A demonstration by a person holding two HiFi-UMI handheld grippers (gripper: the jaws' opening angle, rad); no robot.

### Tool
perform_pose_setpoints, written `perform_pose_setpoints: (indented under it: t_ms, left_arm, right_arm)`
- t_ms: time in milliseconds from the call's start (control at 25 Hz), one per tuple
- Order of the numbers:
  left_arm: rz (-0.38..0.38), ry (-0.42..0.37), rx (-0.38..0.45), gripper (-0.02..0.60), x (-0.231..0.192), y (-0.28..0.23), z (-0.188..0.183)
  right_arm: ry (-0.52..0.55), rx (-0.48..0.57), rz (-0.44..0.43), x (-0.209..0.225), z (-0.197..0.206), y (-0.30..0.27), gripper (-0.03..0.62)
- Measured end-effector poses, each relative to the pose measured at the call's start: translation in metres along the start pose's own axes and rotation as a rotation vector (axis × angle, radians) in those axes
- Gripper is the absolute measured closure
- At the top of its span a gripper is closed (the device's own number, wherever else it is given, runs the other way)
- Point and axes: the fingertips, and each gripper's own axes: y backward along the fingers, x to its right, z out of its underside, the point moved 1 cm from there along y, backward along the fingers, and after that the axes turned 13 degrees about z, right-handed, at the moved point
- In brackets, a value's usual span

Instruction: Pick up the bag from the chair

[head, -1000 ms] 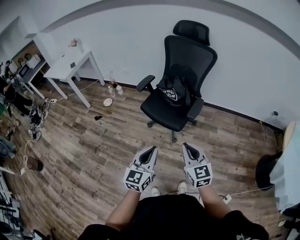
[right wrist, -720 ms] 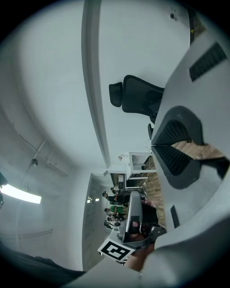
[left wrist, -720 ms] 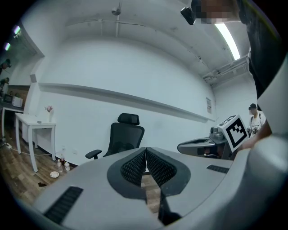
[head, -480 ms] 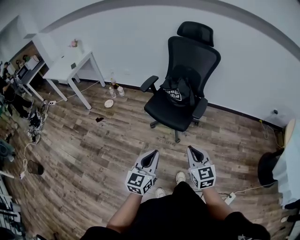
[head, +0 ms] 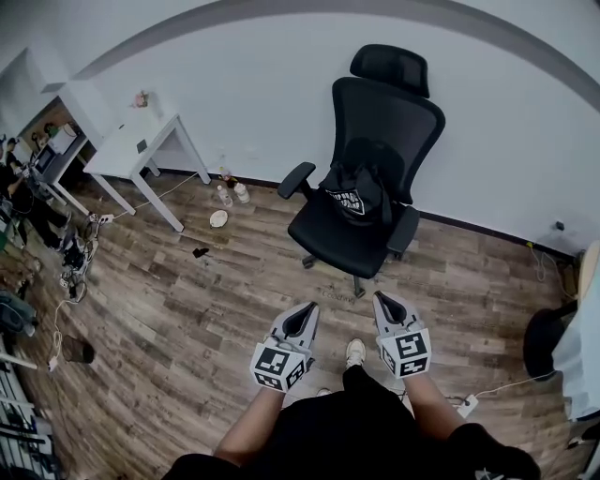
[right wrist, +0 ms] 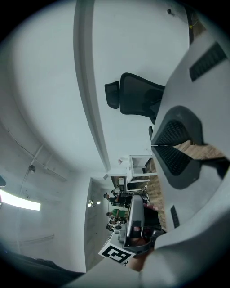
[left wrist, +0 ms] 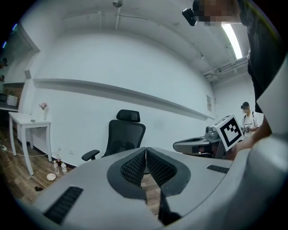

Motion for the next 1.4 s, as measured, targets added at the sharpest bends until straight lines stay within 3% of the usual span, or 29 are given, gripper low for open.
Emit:
perform_pose_setpoints:
  t_ms: [360, 640, 1000, 1400]
  left_arm:
    - [-0.020, 0.028, -0.032, 0.558, -0.056, -0.075, -0.018]
    - [-0.056, 0.036, -0.075, 0.558, -0.081, -0.115, -0.020]
    - [-0.110, 0.056, -0.094, 0.558, -0.105, -0.140, -0.023]
    - [-0.138, 0.064, -0.093, 0.558, -0.154, -0.159, -0.025]
  right_arm:
    - [0.011, -0.023, 0.007, 0.053, 0.005, -0.082, 0.572]
    - [-0.016, -0.041, -0.040, 0.080, 0.005, -0.125, 0.572]
    - [-0.050, -0.032, -0.034, 0.113, -0.007, -0.168, 0.572]
    - [-0.045, -0.058, -0.059, 0.115, -0.009, -0.215, 0.572]
